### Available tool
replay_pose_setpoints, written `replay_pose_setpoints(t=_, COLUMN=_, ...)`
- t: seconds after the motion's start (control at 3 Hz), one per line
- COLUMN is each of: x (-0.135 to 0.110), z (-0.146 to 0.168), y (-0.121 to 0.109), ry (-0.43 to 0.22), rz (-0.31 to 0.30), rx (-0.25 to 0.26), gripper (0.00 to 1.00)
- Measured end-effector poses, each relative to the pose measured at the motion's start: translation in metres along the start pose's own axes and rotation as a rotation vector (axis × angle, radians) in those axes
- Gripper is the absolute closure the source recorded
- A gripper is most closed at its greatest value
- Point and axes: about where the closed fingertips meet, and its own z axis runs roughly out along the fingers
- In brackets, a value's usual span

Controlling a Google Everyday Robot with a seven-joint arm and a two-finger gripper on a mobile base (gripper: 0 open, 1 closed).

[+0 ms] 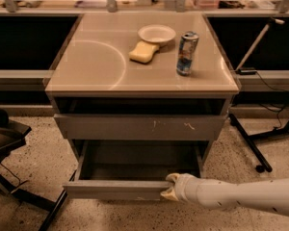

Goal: Open middle drawer

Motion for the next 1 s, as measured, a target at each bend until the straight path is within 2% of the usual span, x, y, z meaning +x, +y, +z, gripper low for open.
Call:
replay_pose_setpoints(t=0.33, x=-0.004, z=-0.005, y=-0.002, ry=0.000, rz=0.000, rx=0.000, gripper=1.00)
replay_pose_setpoints(t=0.67, x=-0.003, z=-0.006, y=0.010, ry=-0.009, rz=-0.015, rx=-0.009, gripper=1.00)
replay_pose_setpoints(t=1.0, x=-0.005, z=-0.009, y=0.009, ry=-0.009, rz=-0.015, rx=-0.009, gripper=1.00)
